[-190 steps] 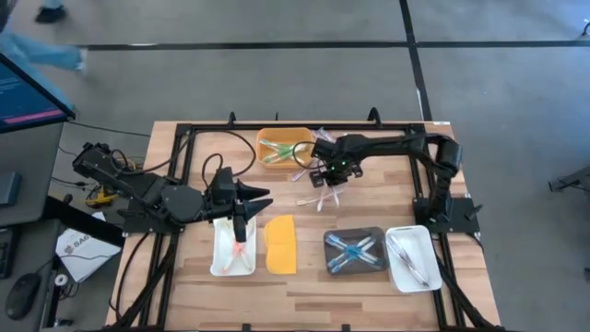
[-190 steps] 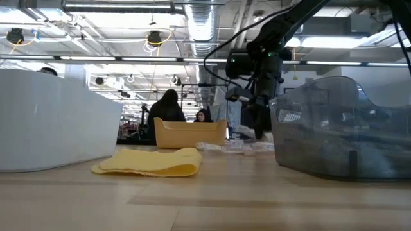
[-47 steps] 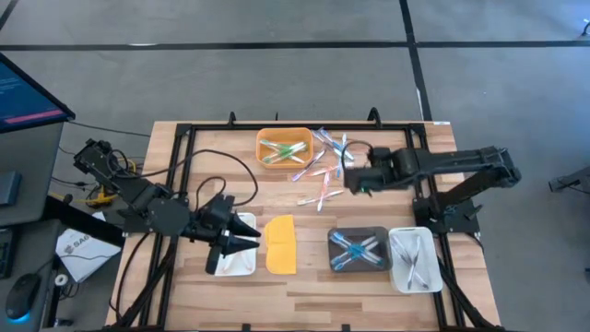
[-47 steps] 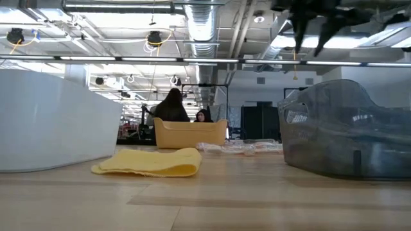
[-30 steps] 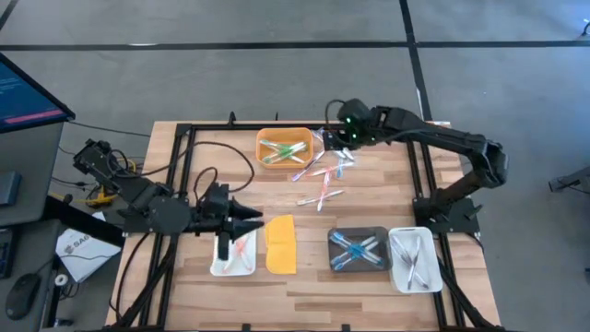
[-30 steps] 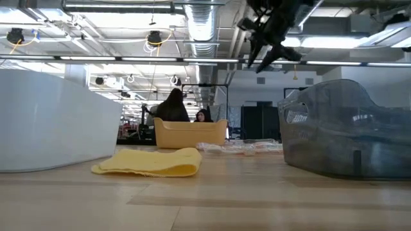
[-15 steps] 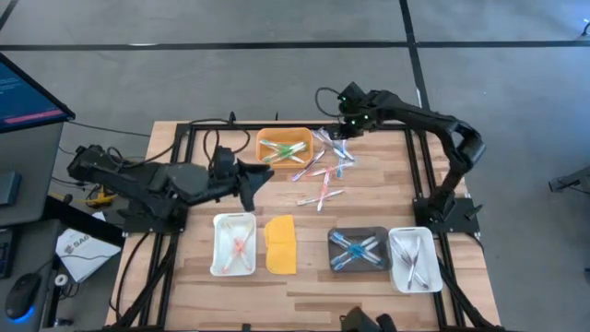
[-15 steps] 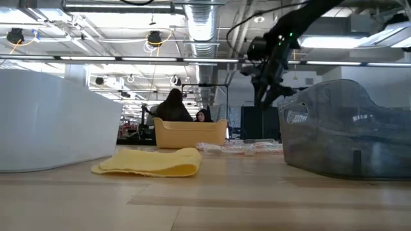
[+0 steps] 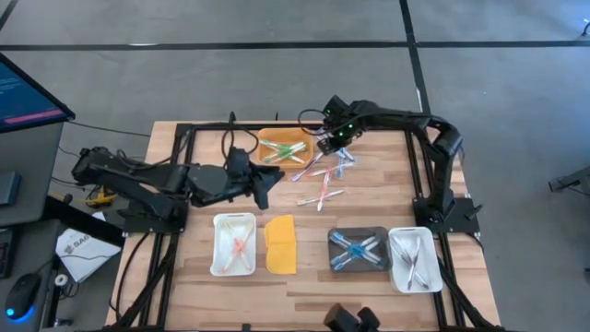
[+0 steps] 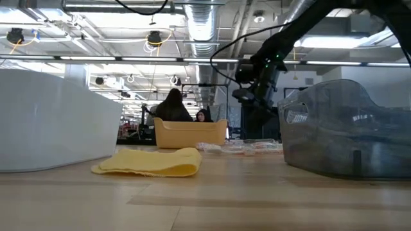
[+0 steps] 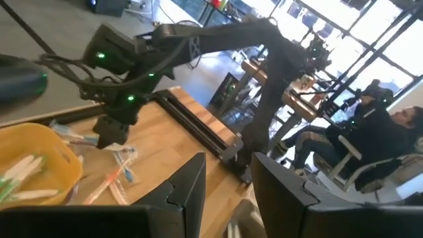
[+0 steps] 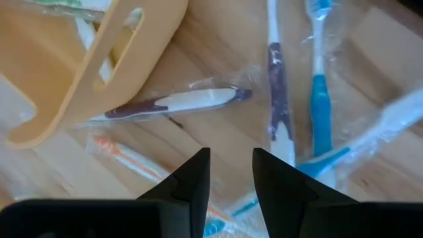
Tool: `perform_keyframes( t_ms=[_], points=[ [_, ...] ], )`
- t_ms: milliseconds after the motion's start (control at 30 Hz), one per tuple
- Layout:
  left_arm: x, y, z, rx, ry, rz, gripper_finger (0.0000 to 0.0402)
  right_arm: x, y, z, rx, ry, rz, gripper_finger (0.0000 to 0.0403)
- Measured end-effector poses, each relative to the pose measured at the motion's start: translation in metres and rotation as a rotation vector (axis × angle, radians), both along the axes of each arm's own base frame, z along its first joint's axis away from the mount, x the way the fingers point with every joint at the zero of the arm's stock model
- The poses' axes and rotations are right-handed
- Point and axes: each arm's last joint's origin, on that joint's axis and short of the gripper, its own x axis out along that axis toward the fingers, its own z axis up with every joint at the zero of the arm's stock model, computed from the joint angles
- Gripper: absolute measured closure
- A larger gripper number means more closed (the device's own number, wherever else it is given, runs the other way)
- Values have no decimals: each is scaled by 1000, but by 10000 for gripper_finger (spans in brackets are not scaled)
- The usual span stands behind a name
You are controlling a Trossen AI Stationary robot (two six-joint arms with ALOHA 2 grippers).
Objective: Pick & Place Toothbrushes
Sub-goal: Put the purple toothbrush into the right white bin
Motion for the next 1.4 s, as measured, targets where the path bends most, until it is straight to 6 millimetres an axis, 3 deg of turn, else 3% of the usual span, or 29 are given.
perform_keyframes(
  t_ms=[400,967,1400],
  points=[
    [5,3,-3,-38,-3,-45,285,5,-15,-17,-82,88,-7,293],
    [5,4,-2,-11,-1,-14,285,7,-16,-17,-86,56,21,293],
    [-1,-21,37,316,-234,-176,285,5,-13,-18,-49,72,26,293]
  ],
)
